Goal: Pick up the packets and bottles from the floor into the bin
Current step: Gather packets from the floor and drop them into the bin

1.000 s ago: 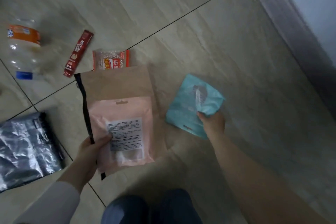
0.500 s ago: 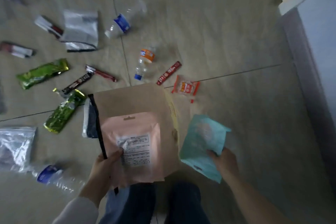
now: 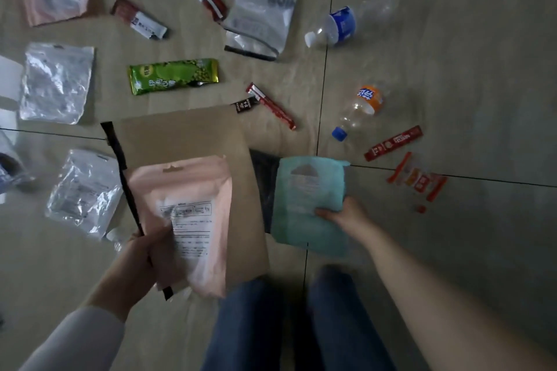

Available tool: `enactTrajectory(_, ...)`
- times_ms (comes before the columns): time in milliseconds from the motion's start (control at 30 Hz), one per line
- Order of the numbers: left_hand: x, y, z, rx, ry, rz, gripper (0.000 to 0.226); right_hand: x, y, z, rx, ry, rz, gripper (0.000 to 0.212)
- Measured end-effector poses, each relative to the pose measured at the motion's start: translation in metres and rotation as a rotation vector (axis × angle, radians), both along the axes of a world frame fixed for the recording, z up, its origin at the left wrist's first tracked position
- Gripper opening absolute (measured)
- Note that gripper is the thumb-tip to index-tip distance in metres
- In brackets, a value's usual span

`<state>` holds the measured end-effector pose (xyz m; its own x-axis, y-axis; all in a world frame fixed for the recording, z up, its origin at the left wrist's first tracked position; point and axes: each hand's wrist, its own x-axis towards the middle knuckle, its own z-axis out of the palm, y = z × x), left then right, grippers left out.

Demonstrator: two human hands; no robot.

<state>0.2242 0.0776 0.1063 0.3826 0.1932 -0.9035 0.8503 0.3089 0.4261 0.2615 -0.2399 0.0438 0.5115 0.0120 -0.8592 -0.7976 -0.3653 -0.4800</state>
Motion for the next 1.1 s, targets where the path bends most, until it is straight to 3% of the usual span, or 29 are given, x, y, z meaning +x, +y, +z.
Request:
enactTrajectory(100,0.003,0.010,0.005,0.010,0.014,-0.001,0.045,0.008,0.008,-0.008,0.029,0.044,0.110,0.037)
enactTrajectory(233,0.002,0.009,-0.002,0.048,0.012,-0.024,0.015,0.013,0.016,-0.031,-0.077,0.064,0.478,0.034)
enactTrajectory(333,-0.003,0.001,-0.041,0.205,0.049,-0.147,0.014,0.027,0.029,-0.062,-0.340,-0.178,0.718,0.050)
enactTrajectory(433,-0.012,-0.016,-0.100,0.377,0.113,-0.267,0.030,0.031,0.044,-0.095,-0.592,-0.437,0.910,0.076)
enactTrajectory(500,-0.017,-0.030,-0.137,0.470,0.145,-0.314,0.036,0.029,0.050,-0.112,-0.680,-0.544,0.824,0.086)
enactTrajectory(600,-0.019,-0.053,-0.166,0.667,0.201,-0.424,0.051,0.030,0.056,-0.127,-0.701,-0.509,0.688,0.089)
enactTrajectory(700,-0.018,-0.071,-0.174,0.688,0.139,-0.341,0.070,0.037,0.058,-0.130,-0.694,-0.591,0.626,0.072)
enactTrajectory(767,-0.019,-0.078,-0.179,0.676,0.106,-0.314,0.074,0.041,0.059,-0.126,-0.680,-0.519,0.638,0.058)
enactTrajectory(967,-0.018,-0.075,-0.180,0.609,0.153,-0.241,0.059,0.038,0.064,-0.120,-0.492,-0.267,0.515,0.021)
enactTrajectory(1100,-0.017,-0.060,-0.169,0.410,0.201,-0.321,0.034,0.028,0.054,-0.110,-0.330,-0.120,0.377,0.013)
